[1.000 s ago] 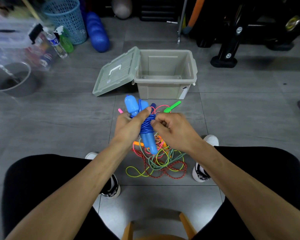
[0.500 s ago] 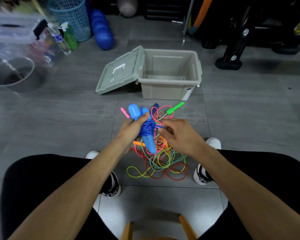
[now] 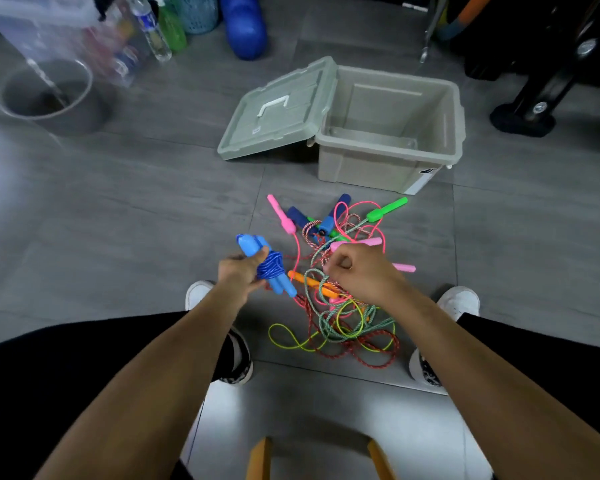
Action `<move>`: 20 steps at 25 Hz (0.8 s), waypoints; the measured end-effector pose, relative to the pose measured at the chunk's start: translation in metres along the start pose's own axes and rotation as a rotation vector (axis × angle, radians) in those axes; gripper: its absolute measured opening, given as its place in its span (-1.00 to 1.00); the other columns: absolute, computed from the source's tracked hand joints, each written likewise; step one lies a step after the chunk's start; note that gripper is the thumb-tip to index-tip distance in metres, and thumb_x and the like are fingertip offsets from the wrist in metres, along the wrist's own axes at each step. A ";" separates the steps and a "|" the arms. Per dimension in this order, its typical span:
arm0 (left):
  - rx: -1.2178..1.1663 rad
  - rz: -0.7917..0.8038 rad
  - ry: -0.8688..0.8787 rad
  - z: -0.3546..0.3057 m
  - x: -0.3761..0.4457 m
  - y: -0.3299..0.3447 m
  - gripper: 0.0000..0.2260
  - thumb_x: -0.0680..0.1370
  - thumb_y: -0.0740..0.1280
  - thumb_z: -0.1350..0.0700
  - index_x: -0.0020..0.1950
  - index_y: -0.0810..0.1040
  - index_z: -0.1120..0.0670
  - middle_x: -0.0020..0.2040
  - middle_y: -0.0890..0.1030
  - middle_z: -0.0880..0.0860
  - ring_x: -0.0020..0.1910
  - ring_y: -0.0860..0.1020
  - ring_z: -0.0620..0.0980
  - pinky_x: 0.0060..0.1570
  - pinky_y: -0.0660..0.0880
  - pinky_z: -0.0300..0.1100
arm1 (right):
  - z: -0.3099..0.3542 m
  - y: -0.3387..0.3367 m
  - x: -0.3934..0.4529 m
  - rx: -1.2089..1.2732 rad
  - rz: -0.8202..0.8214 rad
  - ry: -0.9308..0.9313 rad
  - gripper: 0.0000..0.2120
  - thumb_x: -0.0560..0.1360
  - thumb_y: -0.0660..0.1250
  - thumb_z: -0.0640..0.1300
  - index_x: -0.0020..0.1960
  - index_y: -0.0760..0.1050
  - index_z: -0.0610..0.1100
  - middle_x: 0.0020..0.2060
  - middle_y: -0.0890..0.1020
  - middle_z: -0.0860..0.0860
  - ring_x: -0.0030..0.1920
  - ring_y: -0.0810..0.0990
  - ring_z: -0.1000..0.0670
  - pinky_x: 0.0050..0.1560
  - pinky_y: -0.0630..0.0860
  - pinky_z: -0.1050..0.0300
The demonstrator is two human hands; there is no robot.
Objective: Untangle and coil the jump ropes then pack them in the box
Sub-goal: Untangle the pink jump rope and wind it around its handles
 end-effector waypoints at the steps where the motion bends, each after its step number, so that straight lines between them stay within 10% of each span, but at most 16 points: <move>1: 0.007 -0.037 -0.018 0.006 0.022 -0.007 -0.81 0.47 0.48 0.07 -0.13 0.52 0.14 -0.16 0.57 0.10 -0.26 0.58 0.03 -0.51 0.56 -0.28 | -0.005 0.007 0.011 0.002 0.018 0.015 -0.86 0.51 0.33 -0.07 -0.08 0.58 -0.14 -0.17 0.64 0.01 -0.22 0.57 0.09 -0.27 0.44 0.28; 12: 0.063 -0.154 -0.068 0.021 0.193 -0.025 -0.76 0.45 0.49 0.06 0.05 0.60 0.13 -0.27 0.57 0.01 -0.32 0.53 -0.03 -0.23 0.59 -0.10 | -0.050 0.075 0.111 0.068 0.018 0.108 -0.93 0.51 0.33 -0.13 -0.08 0.58 -0.10 -0.22 0.63 0.09 -0.20 0.55 0.15 -0.26 0.36 0.47; 16: 0.343 -0.253 0.215 -0.002 0.184 -0.031 -0.86 0.44 0.48 0.17 -0.02 0.65 0.13 -0.15 0.66 0.04 -0.19 0.55 -0.10 -0.11 0.46 -0.29 | -0.054 0.077 0.111 0.090 0.072 0.115 -0.93 0.52 0.32 -0.14 -0.07 0.58 -0.10 -0.24 0.61 0.13 -0.23 0.54 0.23 -0.24 0.40 0.41; 20: 0.393 0.088 0.515 -0.023 0.165 0.031 -0.86 0.42 0.35 0.30 -0.15 0.63 0.07 -0.22 0.65 0.07 -0.19 0.60 0.02 -0.02 0.53 -0.12 | -0.069 0.053 0.119 0.094 0.029 0.124 -0.94 0.51 0.33 -0.15 -0.10 0.58 -0.07 -0.24 0.63 0.14 -0.21 0.57 0.24 -0.22 0.43 0.33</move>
Point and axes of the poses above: each hand's wrist, its own x-axis towards the middle knuckle, its own y-axis out of the palm, z = x × y, the point moved 7 cm from there along x, towards the middle knuckle
